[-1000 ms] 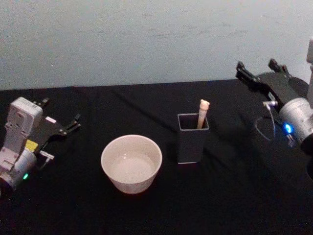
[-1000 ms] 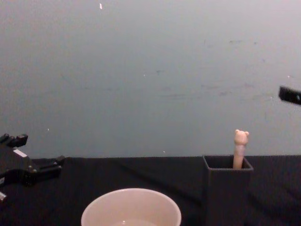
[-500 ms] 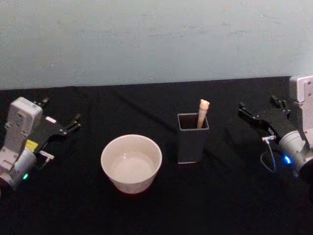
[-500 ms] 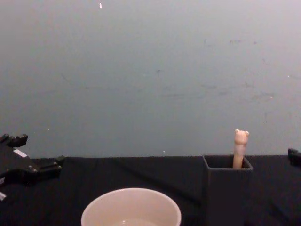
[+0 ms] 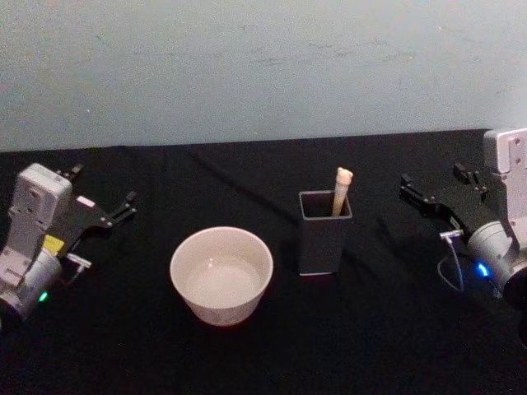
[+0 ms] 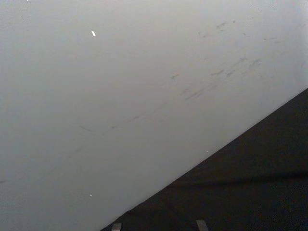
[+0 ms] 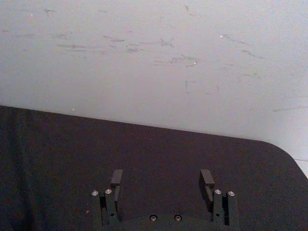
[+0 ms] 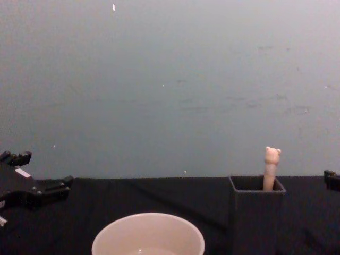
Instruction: Pick up the stirring spoon with one hand, stir inside the cup, then place it back in its original position.
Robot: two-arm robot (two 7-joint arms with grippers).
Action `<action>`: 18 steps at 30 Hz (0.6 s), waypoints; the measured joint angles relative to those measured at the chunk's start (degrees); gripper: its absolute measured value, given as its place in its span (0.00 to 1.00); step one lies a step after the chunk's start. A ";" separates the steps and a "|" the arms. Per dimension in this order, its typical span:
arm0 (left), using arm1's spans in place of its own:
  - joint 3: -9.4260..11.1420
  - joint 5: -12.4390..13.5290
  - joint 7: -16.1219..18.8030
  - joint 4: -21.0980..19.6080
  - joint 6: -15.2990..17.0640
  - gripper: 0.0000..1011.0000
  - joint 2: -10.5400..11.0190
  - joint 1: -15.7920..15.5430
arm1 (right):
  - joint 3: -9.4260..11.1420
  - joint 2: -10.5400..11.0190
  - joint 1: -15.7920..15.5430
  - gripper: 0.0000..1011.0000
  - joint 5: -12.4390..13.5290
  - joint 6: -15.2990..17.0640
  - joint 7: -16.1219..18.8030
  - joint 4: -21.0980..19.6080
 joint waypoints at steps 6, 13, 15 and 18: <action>0.00 0.00 0.00 0.00 0.00 0.99 0.00 0.00 | 0.00 0.03 0.03 0.99 0.05 -0.07 0.00 -0.07; 0.00 0.00 0.00 0.00 0.00 0.99 0.00 0.00 | 0.00 0.07 0.07 0.99 0.16 -0.13 0.00 -0.11; 0.00 0.00 0.00 0.00 0.00 0.99 0.00 0.00 | 0.00 0.08 0.08 0.99 0.17 -0.14 0.00 -0.13; 0.00 0.00 0.00 0.00 0.00 0.99 0.00 0.00 | 0.00 0.08 0.08 0.99 0.19 -0.16 0.00 -0.15</action>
